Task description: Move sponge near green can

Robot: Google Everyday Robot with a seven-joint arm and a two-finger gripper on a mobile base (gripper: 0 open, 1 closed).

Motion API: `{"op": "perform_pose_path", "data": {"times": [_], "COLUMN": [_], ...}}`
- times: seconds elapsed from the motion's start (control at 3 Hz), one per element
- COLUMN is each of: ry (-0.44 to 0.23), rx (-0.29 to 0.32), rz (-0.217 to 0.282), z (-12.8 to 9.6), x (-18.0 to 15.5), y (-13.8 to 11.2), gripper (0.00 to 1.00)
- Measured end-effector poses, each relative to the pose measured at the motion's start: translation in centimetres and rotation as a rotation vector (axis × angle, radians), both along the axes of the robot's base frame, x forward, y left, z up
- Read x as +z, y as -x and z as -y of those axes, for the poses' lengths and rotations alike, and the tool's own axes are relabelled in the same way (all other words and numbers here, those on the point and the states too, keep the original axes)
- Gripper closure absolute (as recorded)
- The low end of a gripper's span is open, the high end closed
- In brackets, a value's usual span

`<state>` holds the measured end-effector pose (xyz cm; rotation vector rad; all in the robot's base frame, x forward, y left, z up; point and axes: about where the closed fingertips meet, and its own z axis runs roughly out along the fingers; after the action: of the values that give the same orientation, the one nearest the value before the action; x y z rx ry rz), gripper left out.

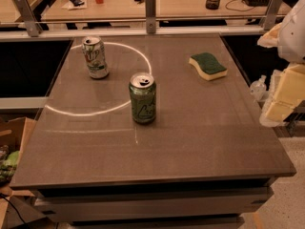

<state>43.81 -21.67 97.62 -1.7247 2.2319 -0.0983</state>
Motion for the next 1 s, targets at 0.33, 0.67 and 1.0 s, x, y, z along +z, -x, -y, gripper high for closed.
{"op": "perform_pose_path", "data": {"times": [0.33,0.67,1.0], "ry": [0.000,-0.016,-0.041], "rx": [0.000,-0.037,-0.160], "rz": [0.000,0.015,0.059], "z": [0.0,0.3,2.7], "x": [0.0,0.0,-0.2], "y": [0.0,-0.5,-2.4], "gripper": [0.00,0.00,0.00]}}
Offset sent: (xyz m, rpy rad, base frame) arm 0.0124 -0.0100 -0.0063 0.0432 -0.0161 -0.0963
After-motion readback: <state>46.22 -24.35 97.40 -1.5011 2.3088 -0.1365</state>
